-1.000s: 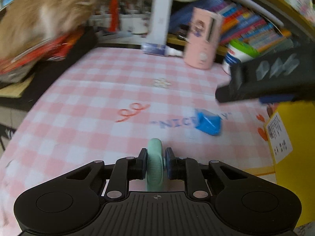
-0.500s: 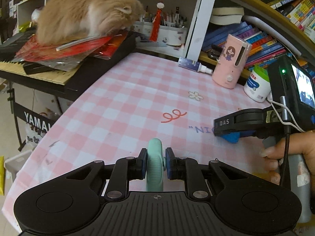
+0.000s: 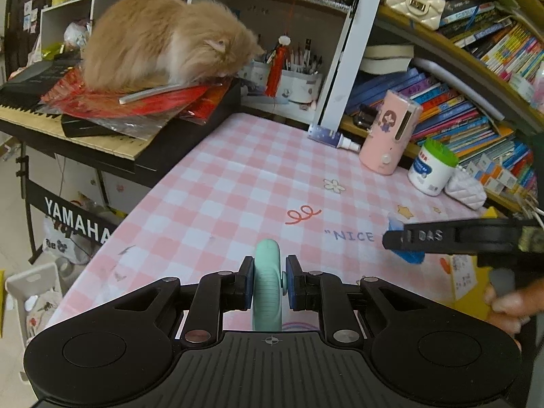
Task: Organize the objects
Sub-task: 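Carry the dispenser and blue item with both tools toward the yellow box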
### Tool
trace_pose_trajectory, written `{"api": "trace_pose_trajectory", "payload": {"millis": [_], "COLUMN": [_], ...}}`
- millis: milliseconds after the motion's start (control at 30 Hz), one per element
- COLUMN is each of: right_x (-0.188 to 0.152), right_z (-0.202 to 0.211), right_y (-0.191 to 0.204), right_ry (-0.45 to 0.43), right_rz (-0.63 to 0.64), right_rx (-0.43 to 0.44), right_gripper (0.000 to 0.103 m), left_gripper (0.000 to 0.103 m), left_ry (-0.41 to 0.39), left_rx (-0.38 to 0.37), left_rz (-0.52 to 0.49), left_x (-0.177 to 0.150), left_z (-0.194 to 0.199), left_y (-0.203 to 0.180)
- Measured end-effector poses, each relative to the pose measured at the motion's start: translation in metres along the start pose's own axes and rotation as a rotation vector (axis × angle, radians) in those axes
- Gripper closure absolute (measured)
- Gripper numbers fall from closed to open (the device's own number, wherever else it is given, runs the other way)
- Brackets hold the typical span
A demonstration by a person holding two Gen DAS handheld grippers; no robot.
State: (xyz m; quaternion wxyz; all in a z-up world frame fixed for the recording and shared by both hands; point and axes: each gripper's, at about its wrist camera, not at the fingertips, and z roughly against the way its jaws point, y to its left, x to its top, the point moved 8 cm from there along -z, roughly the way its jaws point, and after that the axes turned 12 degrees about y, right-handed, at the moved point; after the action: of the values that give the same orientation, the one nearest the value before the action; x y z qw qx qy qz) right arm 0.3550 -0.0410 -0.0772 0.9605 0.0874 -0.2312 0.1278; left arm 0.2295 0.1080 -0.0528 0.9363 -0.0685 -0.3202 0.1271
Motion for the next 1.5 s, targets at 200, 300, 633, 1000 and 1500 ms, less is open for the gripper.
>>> {"api": "trace_pose_trajectory", "payload": {"millis": [200,300,633,1000,1500], "right_x": [-0.031,-0.052,-0.13,-0.201,-0.276], "right_z": [0.042,0.062,0.091,0.123,0.161], "right_y": [0.013,0.018,0.05,0.073,0.051], "right_ry": [-0.039,-0.056,-0.035,-0.039,-0.058], "right_rz": [0.011,0.022,0.049,-0.011,-0.194], "right_rx": [0.022,0.016,-0.006,-0.019,-0.085], "right_gripper": [0.067,0.067,0.067,0.067,0.068], "left_gripper": [0.086,0.086,0.086,0.086,0.086], "left_ry": [-0.016,-0.016,0.0,0.052,0.089], "left_rx": [-0.034,-0.05,-0.084,-0.13,-0.241], "left_rz": [-0.013,-0.025,-0.079,-0.149,-0.319], "left_x": [-0.015,-0.027,-0.066,-0.119,-0.159], "left_z": [0.031,0.043,0.077,0.109,0.129], "left_y": [0.009,0.014,0.027,0.037,-0.003]}}
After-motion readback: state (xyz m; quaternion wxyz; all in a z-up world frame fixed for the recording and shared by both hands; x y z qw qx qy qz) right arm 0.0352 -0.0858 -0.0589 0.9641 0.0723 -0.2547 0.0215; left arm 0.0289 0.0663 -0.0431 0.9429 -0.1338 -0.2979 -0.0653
